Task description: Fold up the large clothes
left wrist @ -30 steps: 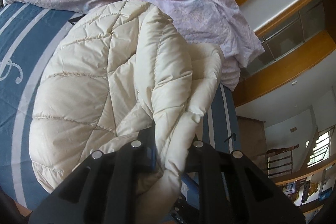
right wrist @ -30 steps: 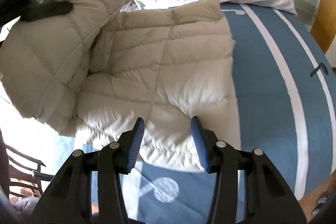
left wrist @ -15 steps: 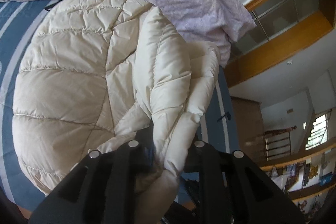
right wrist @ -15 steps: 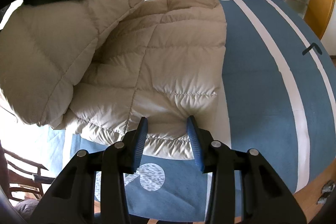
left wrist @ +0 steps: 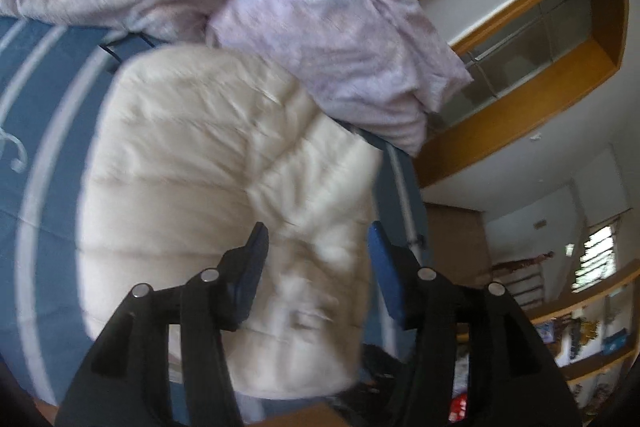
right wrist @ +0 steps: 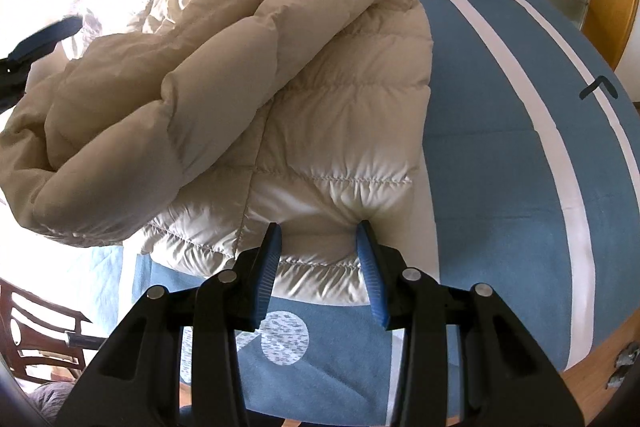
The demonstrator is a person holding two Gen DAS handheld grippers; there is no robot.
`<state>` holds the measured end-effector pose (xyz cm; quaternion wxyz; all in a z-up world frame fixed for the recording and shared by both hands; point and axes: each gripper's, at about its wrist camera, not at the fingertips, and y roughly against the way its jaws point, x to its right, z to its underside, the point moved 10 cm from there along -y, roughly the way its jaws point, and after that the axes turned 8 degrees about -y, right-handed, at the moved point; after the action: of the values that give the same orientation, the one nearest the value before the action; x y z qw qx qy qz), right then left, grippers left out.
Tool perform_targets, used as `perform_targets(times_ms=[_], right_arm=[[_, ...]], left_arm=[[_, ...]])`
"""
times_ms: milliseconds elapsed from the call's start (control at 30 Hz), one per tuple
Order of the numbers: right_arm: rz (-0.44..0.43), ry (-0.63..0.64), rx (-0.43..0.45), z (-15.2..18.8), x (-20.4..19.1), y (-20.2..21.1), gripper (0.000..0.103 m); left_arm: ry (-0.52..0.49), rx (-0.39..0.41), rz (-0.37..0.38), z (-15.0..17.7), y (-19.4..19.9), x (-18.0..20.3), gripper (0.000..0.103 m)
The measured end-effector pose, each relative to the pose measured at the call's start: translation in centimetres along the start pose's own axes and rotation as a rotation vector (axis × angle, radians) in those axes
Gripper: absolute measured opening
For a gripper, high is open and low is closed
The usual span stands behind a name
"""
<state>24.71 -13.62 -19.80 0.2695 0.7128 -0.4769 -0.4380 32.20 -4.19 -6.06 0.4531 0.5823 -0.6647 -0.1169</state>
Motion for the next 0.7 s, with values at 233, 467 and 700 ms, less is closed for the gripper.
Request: perform_targets(times_ms=[233,467,700], right_arm=[[0.0,-0.006,-0.003,-0.1,0.2,-0.1,0.041],[0.001,-0.014,-0.007,-0.3,0.4,-0.3,0.041],[0.004,-0.023,-0.007,-0.4,0.5,-0.3,0.041]], left_arm=[[-0.065,0.021,-0.206,-1.2,-0.1,-5.3,0.052],[-0.183,0.005,-0.29,-0.2,-1.7,-6.4,0.053],[-0.227,-0.005,-0.321,0.4,-3.0,-6.5,0.052]])
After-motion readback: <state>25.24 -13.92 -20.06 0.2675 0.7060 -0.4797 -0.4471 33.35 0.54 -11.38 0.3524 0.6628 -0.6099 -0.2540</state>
